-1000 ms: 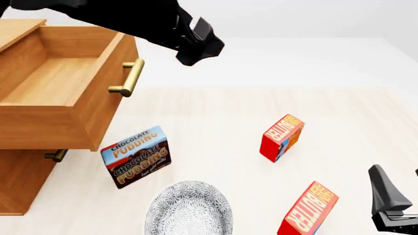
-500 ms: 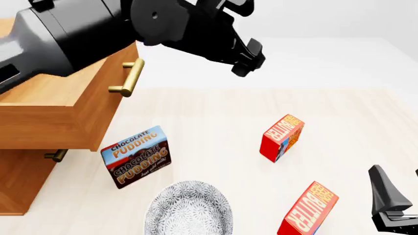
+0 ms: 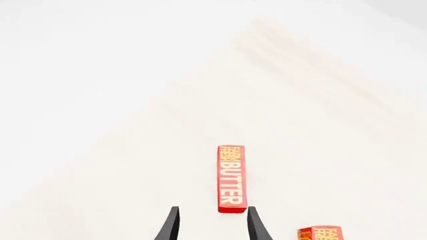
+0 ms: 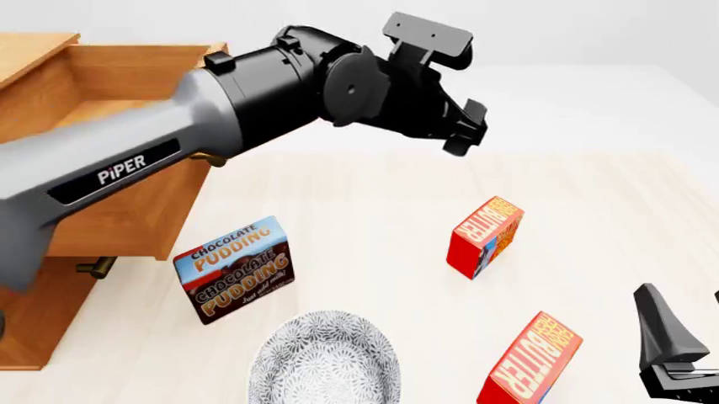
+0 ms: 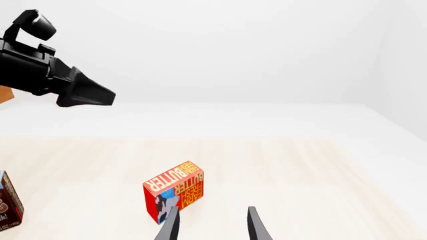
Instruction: Put the butter at the front in the top drawer of the cabinet and close it.
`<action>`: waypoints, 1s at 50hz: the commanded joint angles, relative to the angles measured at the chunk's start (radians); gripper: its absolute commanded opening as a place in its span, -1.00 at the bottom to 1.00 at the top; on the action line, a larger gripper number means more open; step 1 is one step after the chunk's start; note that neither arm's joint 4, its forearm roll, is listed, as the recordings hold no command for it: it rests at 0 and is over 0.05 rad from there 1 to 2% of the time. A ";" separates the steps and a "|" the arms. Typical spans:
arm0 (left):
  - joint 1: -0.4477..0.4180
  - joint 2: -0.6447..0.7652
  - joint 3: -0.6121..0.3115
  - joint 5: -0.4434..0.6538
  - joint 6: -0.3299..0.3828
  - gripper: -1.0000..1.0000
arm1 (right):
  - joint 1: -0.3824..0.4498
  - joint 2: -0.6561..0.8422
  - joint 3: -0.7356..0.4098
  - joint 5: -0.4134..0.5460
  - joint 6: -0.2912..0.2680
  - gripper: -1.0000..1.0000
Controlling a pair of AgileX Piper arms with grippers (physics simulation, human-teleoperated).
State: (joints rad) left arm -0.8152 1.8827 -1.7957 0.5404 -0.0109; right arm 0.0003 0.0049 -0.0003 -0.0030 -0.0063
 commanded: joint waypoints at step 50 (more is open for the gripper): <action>-0.054 0.311 -0.119 -0.097 -0.124 1.00 | 0.000 0.000 0.000 0.000 0.000 1.00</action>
State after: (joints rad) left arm -0.8617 2.1444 -1.8799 0.4410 -0.1320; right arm 0.0003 0.0050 -0.0003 -0.0030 -0.0062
